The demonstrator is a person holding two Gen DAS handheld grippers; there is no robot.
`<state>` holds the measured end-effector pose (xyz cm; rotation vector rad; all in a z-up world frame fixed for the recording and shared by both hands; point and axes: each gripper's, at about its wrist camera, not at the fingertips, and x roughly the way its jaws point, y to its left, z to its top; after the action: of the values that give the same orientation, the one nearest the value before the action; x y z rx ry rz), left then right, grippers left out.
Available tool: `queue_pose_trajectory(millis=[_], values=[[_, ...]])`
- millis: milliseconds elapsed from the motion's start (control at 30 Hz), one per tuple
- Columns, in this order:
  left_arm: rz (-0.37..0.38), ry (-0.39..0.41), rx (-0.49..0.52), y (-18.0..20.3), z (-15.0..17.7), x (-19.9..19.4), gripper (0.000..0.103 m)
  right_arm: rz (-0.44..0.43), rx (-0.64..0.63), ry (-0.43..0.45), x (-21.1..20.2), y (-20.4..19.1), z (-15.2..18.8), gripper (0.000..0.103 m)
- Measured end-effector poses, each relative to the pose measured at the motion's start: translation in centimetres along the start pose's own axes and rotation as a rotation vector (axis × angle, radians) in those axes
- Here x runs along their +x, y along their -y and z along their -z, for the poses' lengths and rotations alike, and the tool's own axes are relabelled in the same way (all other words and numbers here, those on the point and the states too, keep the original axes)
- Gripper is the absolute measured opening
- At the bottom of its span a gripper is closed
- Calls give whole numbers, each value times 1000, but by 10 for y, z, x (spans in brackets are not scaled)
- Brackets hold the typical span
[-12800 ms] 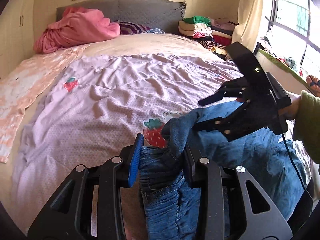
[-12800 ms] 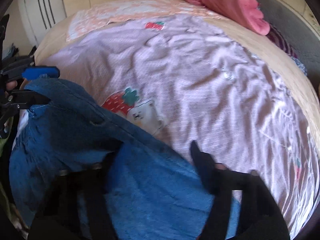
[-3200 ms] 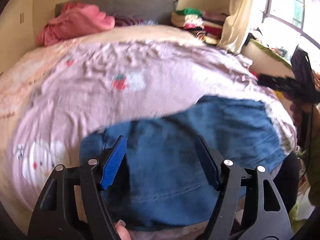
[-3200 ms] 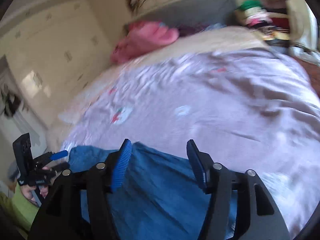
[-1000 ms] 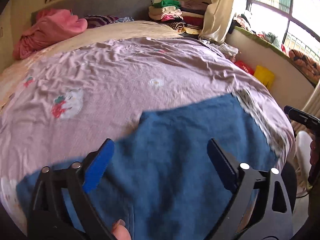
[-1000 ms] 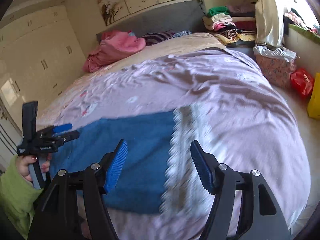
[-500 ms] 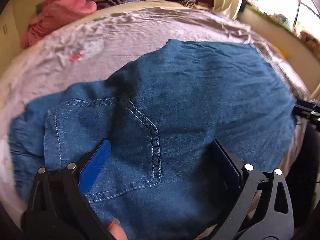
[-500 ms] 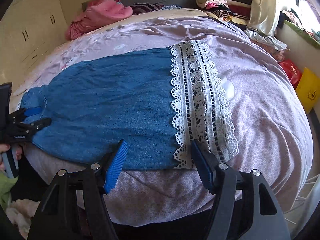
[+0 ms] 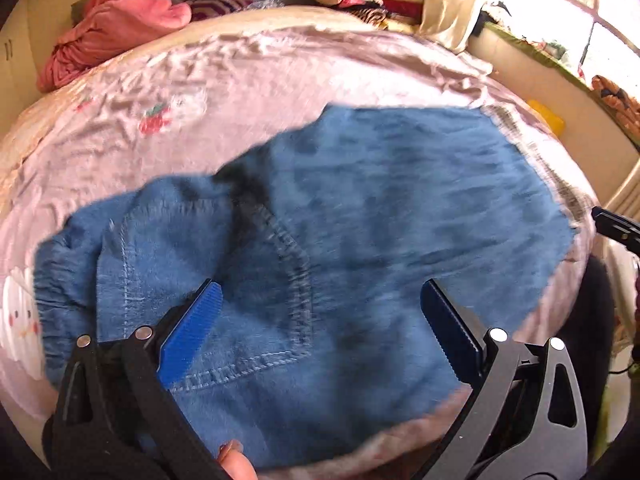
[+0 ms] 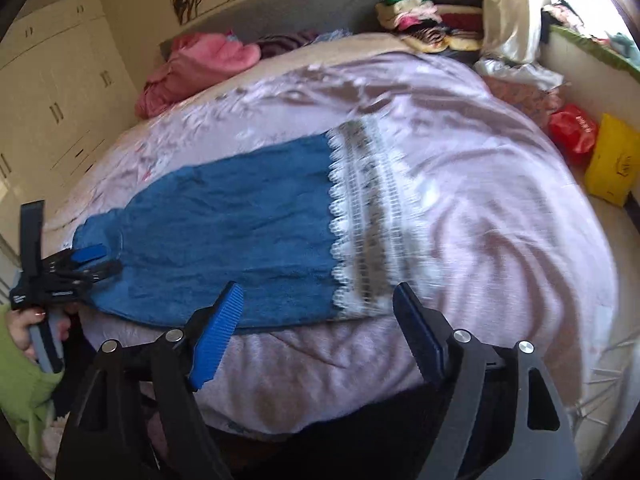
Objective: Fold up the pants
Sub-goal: 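Open the right gripper and move the left gripper to the lace edge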
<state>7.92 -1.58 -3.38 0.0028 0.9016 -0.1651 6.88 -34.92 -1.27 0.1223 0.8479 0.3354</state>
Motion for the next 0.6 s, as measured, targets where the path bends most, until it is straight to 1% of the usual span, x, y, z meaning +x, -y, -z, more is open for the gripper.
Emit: queue_pose_trajectory(millis=[100, 167, 267, 467, 600], values=[[24, 48, 41, 15, -13, -19, 93, 12, 16, 28, -16, 8, 1, 77], [64, 66, 59, 26, -25, -27, 93, 26, 29, 44, -23, 14, 1, 79], [95, 76, 97, 44, -42, -28, 93, 25, 57, 62, -27, 21, 0, 80], [126, 91, 208, 88, -85, -9, 93, 4, 72, 90, -26, 24, -5, 81], [155, 69, 273, 118, -113, 15, 93, -12, 72, 94, -20, 26, -11, 82]])
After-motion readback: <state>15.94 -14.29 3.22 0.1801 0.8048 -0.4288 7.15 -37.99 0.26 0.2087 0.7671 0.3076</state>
